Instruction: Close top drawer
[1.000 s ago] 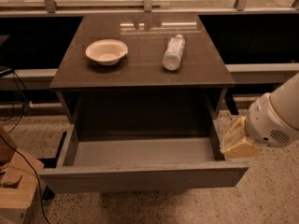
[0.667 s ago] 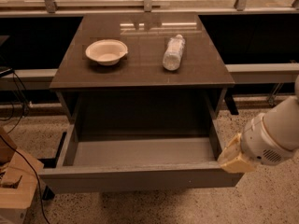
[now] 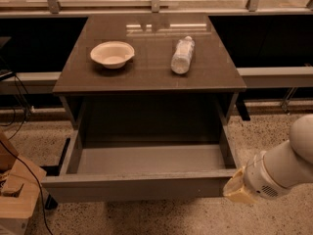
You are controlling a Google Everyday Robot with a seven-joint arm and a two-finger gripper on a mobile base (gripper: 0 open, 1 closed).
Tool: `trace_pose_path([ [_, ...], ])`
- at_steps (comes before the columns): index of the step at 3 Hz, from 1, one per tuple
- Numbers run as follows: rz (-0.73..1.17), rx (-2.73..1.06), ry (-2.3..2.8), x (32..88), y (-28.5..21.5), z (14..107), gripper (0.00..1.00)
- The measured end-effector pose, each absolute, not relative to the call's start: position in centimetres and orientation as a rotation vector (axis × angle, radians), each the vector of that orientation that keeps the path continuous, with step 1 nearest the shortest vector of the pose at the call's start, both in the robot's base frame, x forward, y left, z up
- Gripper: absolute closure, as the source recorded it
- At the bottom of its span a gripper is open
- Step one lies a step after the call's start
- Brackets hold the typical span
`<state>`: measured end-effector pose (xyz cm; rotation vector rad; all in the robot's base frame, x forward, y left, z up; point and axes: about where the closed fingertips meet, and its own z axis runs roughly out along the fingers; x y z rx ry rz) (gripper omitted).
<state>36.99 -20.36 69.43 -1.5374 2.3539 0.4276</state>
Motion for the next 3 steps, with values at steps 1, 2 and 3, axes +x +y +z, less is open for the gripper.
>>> trace_pose_path([
  [1,0.404,-1.501,2.334,40.47,-20.82,65.36,1.00],
  [2,0.399,-1.499,2.332,40.55,-20.78,65.33,1.00],
  [3,0.336,-1.482,2.313,41.46,-20.28,65.04,1.00],
])
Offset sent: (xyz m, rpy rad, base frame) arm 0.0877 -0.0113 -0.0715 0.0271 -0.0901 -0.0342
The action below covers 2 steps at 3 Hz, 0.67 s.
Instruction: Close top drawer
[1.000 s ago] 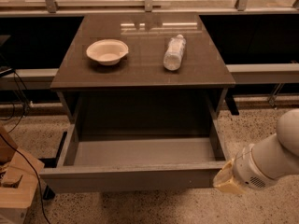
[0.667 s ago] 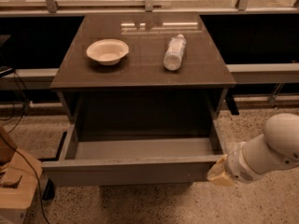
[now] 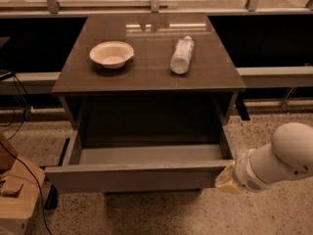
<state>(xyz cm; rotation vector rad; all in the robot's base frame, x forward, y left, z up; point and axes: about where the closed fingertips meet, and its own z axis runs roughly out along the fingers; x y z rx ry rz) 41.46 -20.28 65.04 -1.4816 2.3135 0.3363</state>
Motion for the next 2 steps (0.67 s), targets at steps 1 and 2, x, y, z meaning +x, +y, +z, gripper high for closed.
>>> trace_pose_path([
  [1,0.291,-1.494,2.230,43.87,-18.74,64.79,1.00],
  [2,0.291,-1.494,2.229,43.87,-18.74,64.79,1.00],
])
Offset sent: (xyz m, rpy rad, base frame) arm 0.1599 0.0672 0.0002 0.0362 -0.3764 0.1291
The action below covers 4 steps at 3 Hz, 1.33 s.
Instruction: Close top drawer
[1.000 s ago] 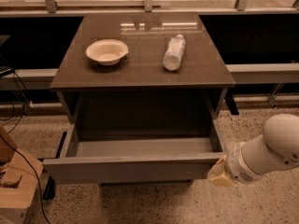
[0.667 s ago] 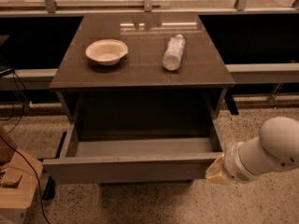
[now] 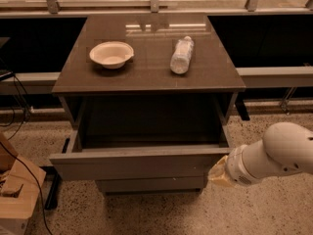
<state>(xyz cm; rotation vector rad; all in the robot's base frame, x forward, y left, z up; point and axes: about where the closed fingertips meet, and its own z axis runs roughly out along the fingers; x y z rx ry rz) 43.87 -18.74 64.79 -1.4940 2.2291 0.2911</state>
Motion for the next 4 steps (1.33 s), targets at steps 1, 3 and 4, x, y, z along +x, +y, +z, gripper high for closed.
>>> trace_pose_path([
  [1,0.235,-1.517,2.118,49.3,-17.0,64.9,1.00],
  [3,0.178,-1.523,2.053,51.3,-15.9,65.0,1.00],
  [4,0.123,-1.510,1.933,55.2,-14.1,65.4,1.00],
])
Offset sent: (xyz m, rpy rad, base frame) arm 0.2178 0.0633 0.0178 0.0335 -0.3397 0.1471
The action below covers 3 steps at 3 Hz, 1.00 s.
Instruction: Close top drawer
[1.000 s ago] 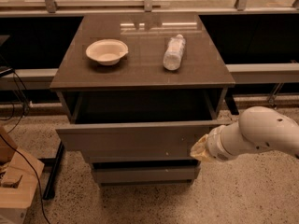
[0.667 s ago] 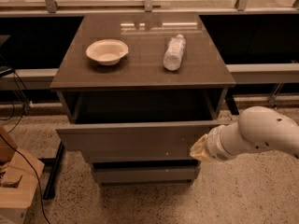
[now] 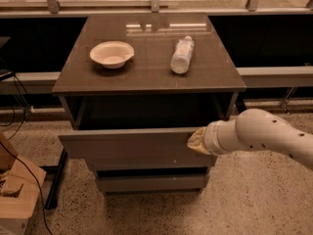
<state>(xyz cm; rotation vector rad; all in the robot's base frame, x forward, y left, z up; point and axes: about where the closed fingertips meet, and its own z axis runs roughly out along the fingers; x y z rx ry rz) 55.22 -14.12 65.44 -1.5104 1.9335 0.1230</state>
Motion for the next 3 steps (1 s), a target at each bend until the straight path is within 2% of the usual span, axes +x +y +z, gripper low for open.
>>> trace_pose_path([
  [1,0.110,-1.494,1.881,57.6,-13.3,65.8,0.82],
  [3,0.098,-1.481,1.833,59.6,-12.4,66.3,0.34],
])
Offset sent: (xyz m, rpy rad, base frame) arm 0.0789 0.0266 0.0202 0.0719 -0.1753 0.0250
